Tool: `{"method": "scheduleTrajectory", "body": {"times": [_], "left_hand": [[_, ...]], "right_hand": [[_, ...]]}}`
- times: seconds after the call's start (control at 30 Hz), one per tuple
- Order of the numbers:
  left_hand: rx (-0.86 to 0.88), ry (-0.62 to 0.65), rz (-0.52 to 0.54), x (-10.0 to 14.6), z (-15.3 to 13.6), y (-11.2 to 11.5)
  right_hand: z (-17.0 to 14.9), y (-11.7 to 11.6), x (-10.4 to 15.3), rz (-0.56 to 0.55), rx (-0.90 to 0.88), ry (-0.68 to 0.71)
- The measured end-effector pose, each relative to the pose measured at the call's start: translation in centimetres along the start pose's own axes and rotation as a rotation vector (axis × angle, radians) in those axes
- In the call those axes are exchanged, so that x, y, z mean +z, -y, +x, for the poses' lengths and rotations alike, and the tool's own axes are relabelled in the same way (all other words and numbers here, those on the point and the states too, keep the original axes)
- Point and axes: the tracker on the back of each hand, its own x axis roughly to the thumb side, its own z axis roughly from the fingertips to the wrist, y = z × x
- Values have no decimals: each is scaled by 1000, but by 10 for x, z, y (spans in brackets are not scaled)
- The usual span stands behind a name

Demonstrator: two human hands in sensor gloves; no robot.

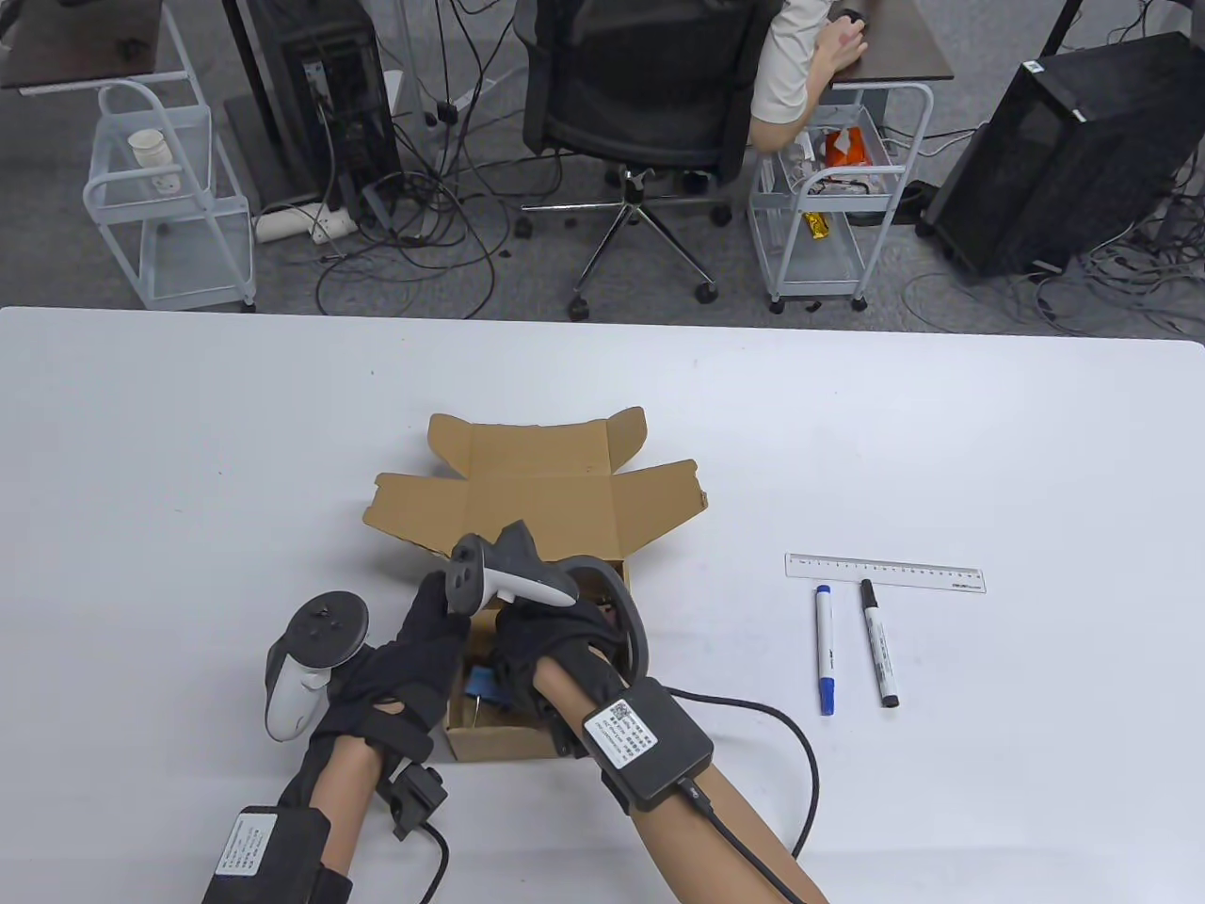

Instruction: Open four flaps of mailer box and unpack office supplies

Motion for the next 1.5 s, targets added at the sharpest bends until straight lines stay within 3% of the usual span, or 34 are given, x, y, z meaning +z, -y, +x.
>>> {"method": "scheduleTrajectory", "body": {"times": [0.1,0.37,0.53,0.7,0.8,0.97,1.2,1.5], "left_hand": [[0,0,-2,0,0,0],[0,0,0,1,0,0],[-2,0,-1,1,1,0],[3,1,-3,1,1,0],[12,3,-5,1,1,1],[21,4,-2,1,1,1],[32,6,0,2,1,2],[37,5,-1,2,1,2]], "right_hand": [[-11,22,25,-146,-63,15],[-62,75,88,-398,-258,17],[-135,88,120,-468,-304,-136],[-228,62,132,-471,-345,-350],[-284,35,134,-445,-362,-493],[-350,-13,126,-360,-390,-676],[-381,-56,102,-264,-332,-790],[-379,-61,89,-258,-214,-861]]}}
